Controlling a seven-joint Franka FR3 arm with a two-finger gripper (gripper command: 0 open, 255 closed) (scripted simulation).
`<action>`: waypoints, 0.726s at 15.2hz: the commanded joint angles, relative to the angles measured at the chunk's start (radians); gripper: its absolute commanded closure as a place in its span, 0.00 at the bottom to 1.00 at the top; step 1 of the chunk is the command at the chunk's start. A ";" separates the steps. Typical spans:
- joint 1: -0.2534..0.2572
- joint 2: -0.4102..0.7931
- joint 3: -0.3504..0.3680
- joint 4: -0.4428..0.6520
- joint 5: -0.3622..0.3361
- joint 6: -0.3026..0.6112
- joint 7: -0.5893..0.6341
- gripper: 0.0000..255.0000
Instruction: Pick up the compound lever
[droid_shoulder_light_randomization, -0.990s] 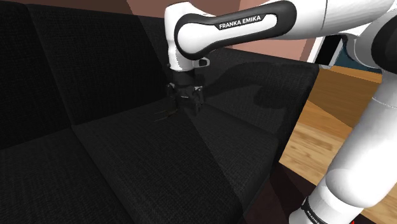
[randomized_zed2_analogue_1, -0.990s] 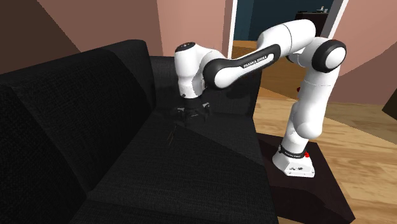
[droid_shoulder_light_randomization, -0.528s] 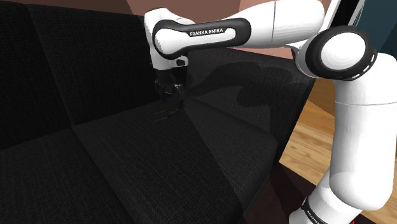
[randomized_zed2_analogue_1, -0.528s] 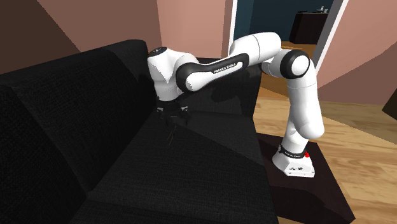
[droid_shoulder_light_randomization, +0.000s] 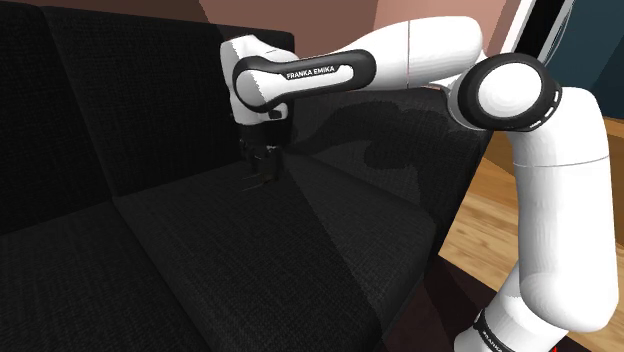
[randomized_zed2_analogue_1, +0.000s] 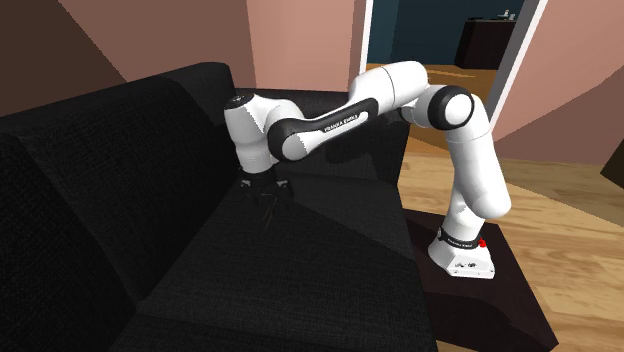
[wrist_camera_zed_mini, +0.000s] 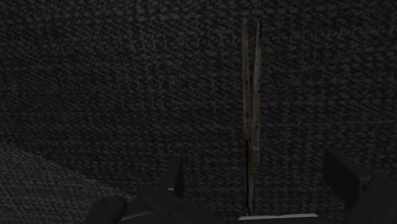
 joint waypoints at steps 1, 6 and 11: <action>-0.003 0.002 -0.001 -0.021 -0.002 0.022 0.003 0.00; -0.004 0.002 -0.002 -0.019 -0.002 0.022 0.002 1.00; -0.004 0.002 -0.001 -0.020 -0.002 0.022 0.002 1.00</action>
